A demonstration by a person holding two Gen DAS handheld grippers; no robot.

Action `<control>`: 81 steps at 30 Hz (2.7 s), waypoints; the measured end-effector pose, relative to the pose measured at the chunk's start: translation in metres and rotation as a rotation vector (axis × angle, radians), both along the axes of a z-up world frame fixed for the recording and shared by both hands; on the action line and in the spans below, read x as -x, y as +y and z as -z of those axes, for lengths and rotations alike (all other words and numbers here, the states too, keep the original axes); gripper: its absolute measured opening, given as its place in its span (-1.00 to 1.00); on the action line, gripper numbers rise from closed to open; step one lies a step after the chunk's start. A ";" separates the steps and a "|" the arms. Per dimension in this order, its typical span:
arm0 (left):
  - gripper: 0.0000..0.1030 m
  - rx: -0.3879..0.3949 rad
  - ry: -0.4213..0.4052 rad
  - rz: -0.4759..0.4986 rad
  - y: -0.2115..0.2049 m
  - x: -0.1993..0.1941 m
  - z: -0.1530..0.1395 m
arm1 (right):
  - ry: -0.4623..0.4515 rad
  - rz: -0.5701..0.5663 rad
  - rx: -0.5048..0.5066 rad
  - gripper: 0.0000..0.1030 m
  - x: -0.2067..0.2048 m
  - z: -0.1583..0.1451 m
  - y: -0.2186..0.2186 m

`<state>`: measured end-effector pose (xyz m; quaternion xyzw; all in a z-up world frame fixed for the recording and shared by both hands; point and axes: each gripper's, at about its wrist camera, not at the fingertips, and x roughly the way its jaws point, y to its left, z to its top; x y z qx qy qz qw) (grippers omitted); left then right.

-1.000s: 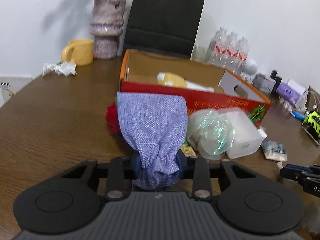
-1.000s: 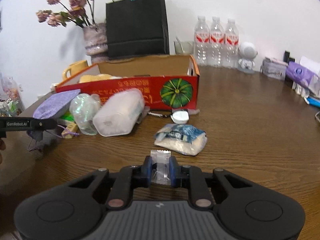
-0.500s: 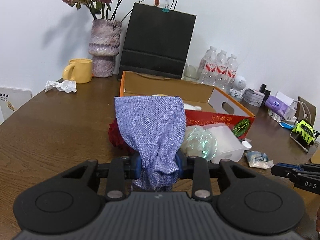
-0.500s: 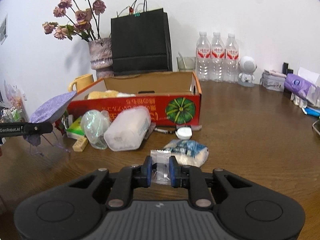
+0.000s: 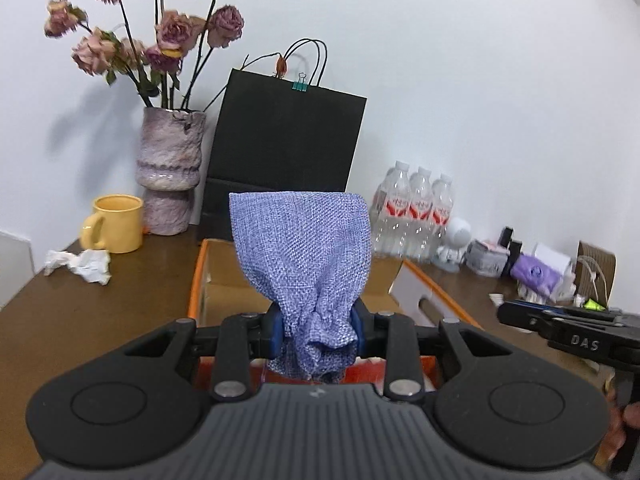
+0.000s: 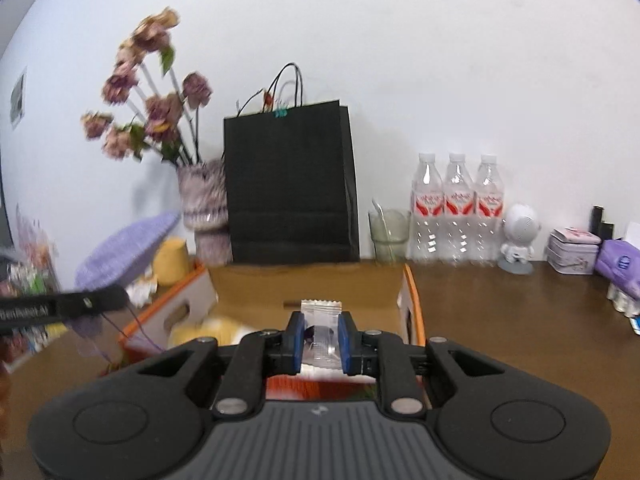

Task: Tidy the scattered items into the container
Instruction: 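Carry packet and purple pouch into the box and release both, then grasp the blue-and-white snack bag with the right tool while the left grasps the yellow soap bar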

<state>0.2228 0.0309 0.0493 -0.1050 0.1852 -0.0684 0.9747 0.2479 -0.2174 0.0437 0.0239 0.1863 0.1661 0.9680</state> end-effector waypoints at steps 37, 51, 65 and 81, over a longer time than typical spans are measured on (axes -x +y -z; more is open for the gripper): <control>1.00 -0.096 0.166 -0.095 -0.012 -0.115 0.039 | 0.184 0.030 0.149 0.95 -0.123 0.039 0.037; 1.00 -0.096 0.164 -0.119 -0.012 -0.111 0.032 | 0.163 0.024 0.151 1.00 -0.116 0.029 0.038; 1.00 -0.066 0.101 -0.119 -0.011 -0.082 0.010 | 0.114 0.025 0.139 1.00 -0.096 0.011 0.034; 1.00 -0.055 -0.002 -0.104 0.000 0.047 -0.007 | 0.023 0.058 0.082 1.00 0.042 0.005 -0.017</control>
